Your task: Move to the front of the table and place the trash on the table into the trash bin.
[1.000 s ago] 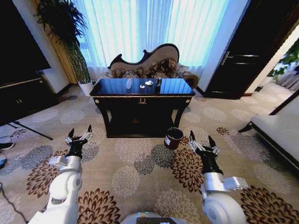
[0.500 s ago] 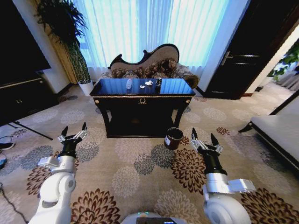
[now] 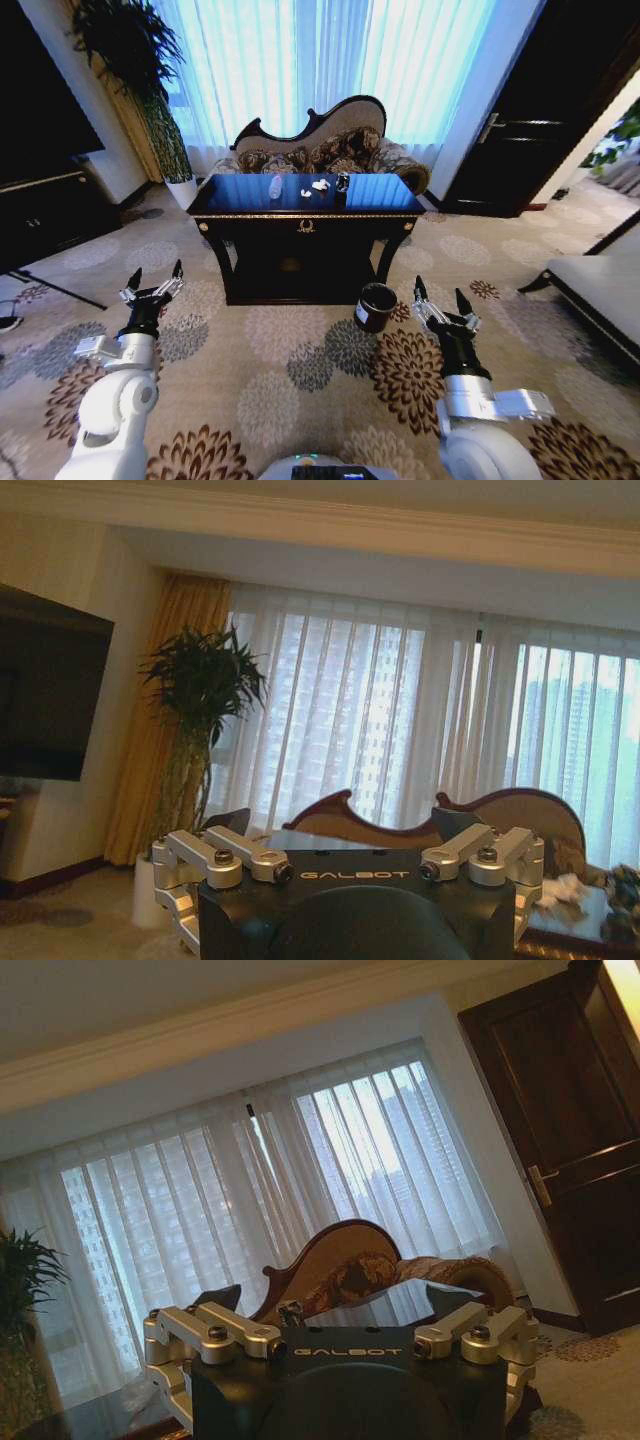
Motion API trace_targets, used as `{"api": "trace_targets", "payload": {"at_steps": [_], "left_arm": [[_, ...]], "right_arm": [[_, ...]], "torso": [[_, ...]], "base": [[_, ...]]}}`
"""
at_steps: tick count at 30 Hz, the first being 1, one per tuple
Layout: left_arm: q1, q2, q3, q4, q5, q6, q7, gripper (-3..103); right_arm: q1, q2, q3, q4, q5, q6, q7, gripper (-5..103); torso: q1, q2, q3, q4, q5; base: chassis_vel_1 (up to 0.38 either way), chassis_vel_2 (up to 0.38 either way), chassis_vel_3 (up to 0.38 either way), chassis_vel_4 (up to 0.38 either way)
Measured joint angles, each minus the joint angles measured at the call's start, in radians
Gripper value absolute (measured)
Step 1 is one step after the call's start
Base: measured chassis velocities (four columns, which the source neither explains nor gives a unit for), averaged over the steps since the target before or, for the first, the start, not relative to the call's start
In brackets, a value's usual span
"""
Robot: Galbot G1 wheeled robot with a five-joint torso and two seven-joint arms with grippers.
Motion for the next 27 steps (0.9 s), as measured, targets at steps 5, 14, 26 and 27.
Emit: {"api": "trace_targets", "payload": {"at_steps": [5, 14, 26, 27], "left_arm": [[0.010, 0.003, -0.018, -0.012, -0.004, -0.004, 0.001, 100], [0.007, 0.004, -0.026, -0.021, -0.004, -0.009, 0.005, 100], [0.004, 0.009, -0.029, -0.023, -0.014, -0.010, 0.005, 100], [0.004, 0.009, -0.028, -0.023, -0.014, -0.011, 0.005, 100]], "right_arm": [[0.011, -0.002, 0.005, 0.000, 0.003, 0.000, 0.002, 100], [0.016, -0.011, 0.033, 0.000, 0.016, 0.007, 0.002, 100], [0.023, -0.007, 0.024, -0.001, 0.014, 0.013, 0.003, 100], [0.024, -0.006, 0.022, -0.001, 0.013, 0.014, 0.005, 100]], "torso": [[0.000, 0.000, 0.000, 0.0002, 0.0001], [-0.001, 0.000, 0.000, 0.0000, -0.0002], [0.000, 0.000, 0.000, -0.0002, -0.0005], [0.000, 0.000, 0.000, 0.0000, -0.0003]], "base": [[-0.328, 0.326, 0.330, -0.330], [-0.343, 0.364, 0.356, -0.370], [-0.341, 0.343, 0.343, -0.342], [-0.355, 0.382, 0.365, -0.381]]}}
